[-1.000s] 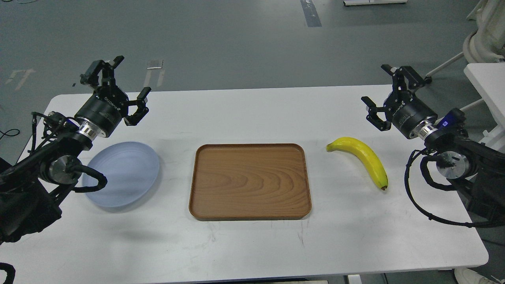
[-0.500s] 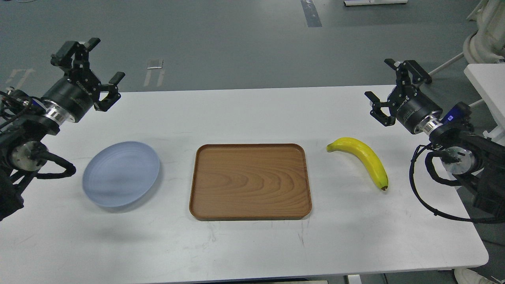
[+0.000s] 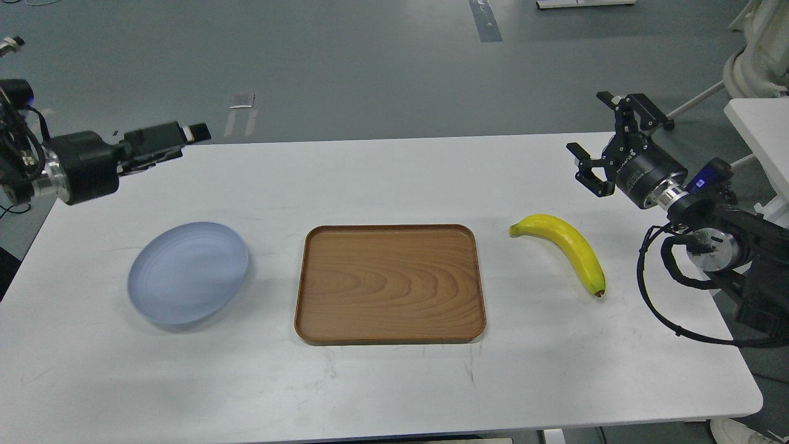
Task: Place banana on plate with both arms
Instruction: 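Lower the left gripper and grasp the rim of the blue plate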
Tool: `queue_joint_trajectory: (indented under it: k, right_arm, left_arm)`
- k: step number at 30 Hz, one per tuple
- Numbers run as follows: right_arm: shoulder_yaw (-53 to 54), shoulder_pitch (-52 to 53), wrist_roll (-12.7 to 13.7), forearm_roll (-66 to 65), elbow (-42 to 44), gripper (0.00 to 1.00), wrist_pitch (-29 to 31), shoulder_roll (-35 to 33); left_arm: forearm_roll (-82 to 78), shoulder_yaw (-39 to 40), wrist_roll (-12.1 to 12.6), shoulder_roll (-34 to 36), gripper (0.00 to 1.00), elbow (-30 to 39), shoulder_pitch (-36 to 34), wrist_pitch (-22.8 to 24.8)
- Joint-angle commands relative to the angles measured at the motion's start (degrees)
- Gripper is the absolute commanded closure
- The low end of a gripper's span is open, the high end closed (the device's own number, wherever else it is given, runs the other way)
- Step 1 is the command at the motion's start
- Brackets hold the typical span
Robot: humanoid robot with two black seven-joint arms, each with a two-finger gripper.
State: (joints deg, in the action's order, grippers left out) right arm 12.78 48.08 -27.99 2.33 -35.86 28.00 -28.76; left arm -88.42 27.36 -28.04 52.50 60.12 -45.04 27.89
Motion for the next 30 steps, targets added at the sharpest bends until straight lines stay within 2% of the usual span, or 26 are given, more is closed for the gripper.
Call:
queue_joint_trajectory:
  k: [1, 3, 7, 12, 19, 23, 25, 27, 28, 30]
  right_arm:
    - [-0.04, 0.08, -0.01, -0.14, -0.08, 0.0, 0.0, 0.1]
    - [-0.04, 0.08, -0.01, -0.14, -0.08, 0.0, 0.0, 0.1]
    - [-0.04, 0.26, -0.01, -0.14, -0.08, 0.0, 0.0, 0.19]
    - [-0.04, 0.26, -0.01, -0.14, -0.08, 0.0, 0.0, 0.28]
    - [-0.04, 0.26, -0.01, -0.22, -0.26, 0.0, 0.0, 0.28]
    - [-0.04, 0.26, -0.01, -0.22, -0.26, 0.0, 0.0, 0.28]
    - [-0.04, 0.17, -0.01, -0.22, -0.26, 0.0, 0.0, 0.28]
    - [-0.04, 0.08, -0.01, -0.22, -0.26, 0.0, 0.0, 0.28]
    - [-0.04, 0.08, -0.01, -0.22, -0.26, 0.0, 0.0, 0.37]
    - [-0.04, 0.08, -0.01, -0.22, -0.35, 0.0, 0.0, 0.37]
  left_arm:
    - [-6.41, -7.9, 0.04, 0.58, 0.0, -4.46, 0.48, -5.54]
    - [-6.24, -12.56, 0.04, -0.2, 0.0, -8.41, 0.57, -9.5]
    - [-4.39, -16.8, 0.04, -2.05, 0.0, -13.09, 0.75, -13.3]
    - [-0.7, -18.65, 0.04, -4.6, 0.01, -19.85, 2.93, -14.36]
    - [2.73, -18.65, 0.04, -8.03, 0.06, -23.64, 5.93, -14.88]
    - [4.75, -18.65, 0.04, -8.47, 0.22, -24.35, 6.11, -14.8]
    - [5.63, -18.65, 0.04, -8.47, 0.34, -24.43, 6.11, -14.8]
    - [6.07, -18.65, 0.04, -8.56, 0.55, -24.43, 6.02, -14.8]
    - [6.07, -18.65, 0.04, -8.56, 0.69, -24.43, 6.02, -14.8]
    - [6.07, -18.65, 0.04, -8.56, 0.79, -24.43, 6.02, -14.8]
